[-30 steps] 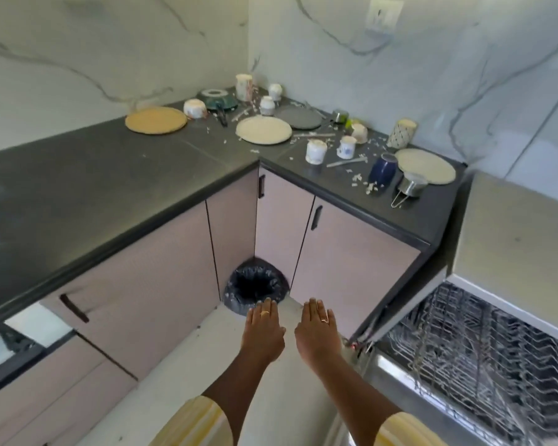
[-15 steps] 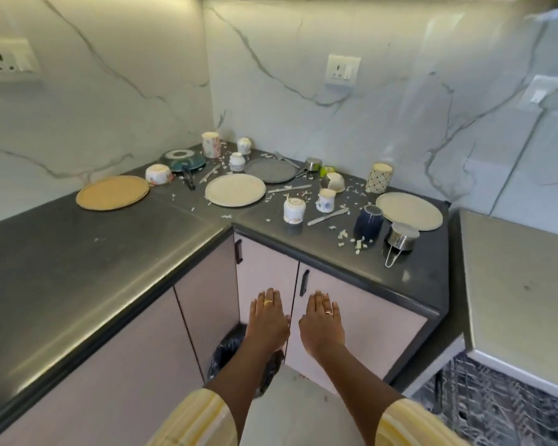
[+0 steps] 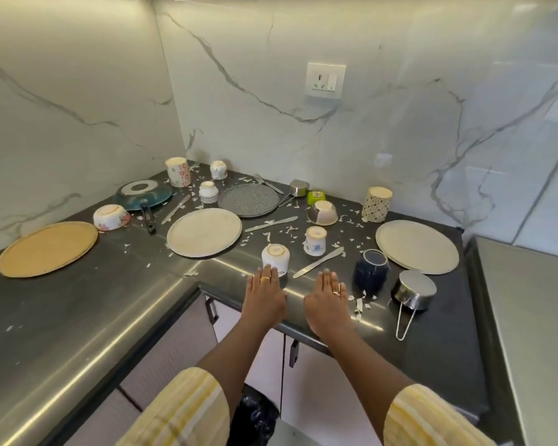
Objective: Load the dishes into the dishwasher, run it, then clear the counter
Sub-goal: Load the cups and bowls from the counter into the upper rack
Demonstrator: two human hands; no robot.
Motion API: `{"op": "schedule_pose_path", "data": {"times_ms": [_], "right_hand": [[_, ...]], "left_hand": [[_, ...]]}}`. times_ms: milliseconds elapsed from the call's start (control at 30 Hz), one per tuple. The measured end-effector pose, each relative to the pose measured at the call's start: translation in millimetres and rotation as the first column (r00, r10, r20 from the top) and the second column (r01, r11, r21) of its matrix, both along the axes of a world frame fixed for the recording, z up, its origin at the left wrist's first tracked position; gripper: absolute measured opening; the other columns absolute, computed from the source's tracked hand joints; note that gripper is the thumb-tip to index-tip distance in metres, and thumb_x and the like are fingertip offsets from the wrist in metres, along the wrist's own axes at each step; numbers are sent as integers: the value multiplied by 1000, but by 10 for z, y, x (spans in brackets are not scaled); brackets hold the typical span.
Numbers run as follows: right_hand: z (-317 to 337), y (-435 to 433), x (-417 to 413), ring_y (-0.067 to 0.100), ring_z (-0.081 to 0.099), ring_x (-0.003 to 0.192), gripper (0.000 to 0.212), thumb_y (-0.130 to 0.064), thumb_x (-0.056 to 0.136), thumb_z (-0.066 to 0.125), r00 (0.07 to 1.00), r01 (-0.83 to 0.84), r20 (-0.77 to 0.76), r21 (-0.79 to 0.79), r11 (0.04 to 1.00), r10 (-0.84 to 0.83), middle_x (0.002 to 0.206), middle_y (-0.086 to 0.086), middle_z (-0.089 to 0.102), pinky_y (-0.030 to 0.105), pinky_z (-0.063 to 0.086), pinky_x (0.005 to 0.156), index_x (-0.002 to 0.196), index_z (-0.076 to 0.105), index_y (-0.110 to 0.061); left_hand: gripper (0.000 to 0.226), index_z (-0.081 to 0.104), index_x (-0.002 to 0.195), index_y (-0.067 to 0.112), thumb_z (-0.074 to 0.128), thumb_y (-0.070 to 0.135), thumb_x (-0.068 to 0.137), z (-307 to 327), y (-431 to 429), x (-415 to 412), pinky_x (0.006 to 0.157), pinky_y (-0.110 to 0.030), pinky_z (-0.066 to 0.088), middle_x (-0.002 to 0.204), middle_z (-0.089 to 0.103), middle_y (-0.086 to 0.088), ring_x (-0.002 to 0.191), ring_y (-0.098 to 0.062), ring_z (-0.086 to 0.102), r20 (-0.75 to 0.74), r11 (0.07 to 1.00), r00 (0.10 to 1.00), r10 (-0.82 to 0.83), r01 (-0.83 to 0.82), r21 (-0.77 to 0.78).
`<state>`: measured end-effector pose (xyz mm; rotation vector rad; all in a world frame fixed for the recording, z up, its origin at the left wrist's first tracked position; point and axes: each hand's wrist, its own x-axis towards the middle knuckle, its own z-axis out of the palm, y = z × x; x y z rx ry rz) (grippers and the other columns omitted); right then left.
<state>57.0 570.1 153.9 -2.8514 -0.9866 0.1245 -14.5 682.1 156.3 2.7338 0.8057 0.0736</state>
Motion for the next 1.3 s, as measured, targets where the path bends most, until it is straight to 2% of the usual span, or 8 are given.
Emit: {"op": "schedule_pose_path", "data": {"times_ms": [367,733,800,900,1000,1133,1200,1300], "right_hand": [[246,705,1257,26,0,145,61,-33,100,25,994,106,-15,46,993,-106,157,13,2,40,2,117,148,0,-5],[301,956,2726,31,12,143,70,-43,97,35,914,405,-111,193,894,-390,155,16,12,43,11,115,148,6,-7],[317,987,3008,33,22,140,68,-41,96,38,892,453,-117,221,864,-438,152,18,21,45,20,112,147,13,-4],[378,981,3319,38,52,113,46,-34,96,40,827,559,-171,347,753,-535,124,19,54,42,42,89,129,40,-2],[436,985,3632,35,59,101,34,-30,95,47,764,615,-100,410,674,-637,111,18,61,40,46,82,113,53,-2],[421,998,3934,38,43,120,75,-45,81,65,677,716,-69,290,634,-733,135,21,38,44,43,96,134,34,-1],[398,1023,4033,42,36,127,94,-49,75,70,636,764,-182,283,580,-750,144,22,26,49,39,102,141,23,-1],[304,1095,4140,44,35,128,103,-48,72,74,558,829,-394,306,469,-730,146,22,23,52,36,104,143,16,-3]], "left_hand": [[63,1,148,8,29,35,100,88,892,1227,116,-40,-2,158,-1,-10,145,-25,-3,-10,997,998,-60,60,37],[61,3,149,12,32,34,100,-24,1388,2317,116,-41,-2,158,-1,-8,145,-25,-4,-31,994,994,-104,105,34],[61,2,149,11,31,34,100,-77,1471,2435,116,-42,-1,158,0,-8,145,-26,-2,-26,995,996,-87,88,39],[61,2,149,11,30,34,100,-159,1556,2518,116,-42,0,158,3,-7,145,-26,0,-33,995,996,-79,81,57],[60,3,149,12,30,33,100,-225,1651,2681,117,-41,0,157,4,-6,145,-24,1,-48,998,998,-38,40,48],[60,9,148,11,35,33,98,-282,1727,2804,117,-41,4,156,10,-6,144,-23,7,-16,998,1000,-19,20,56],[60,10,148,11,36,33,98,-298,1780,2833,116,-42,5,156,11,-6,144,-25,8,-6,999,1000,-8,9,51],[59,9,148,11,34,31,99,-298,1865,2842,116,-43,4,156,9,-6,144,-26,6,-25,999,1000,13,-12,49]]}}
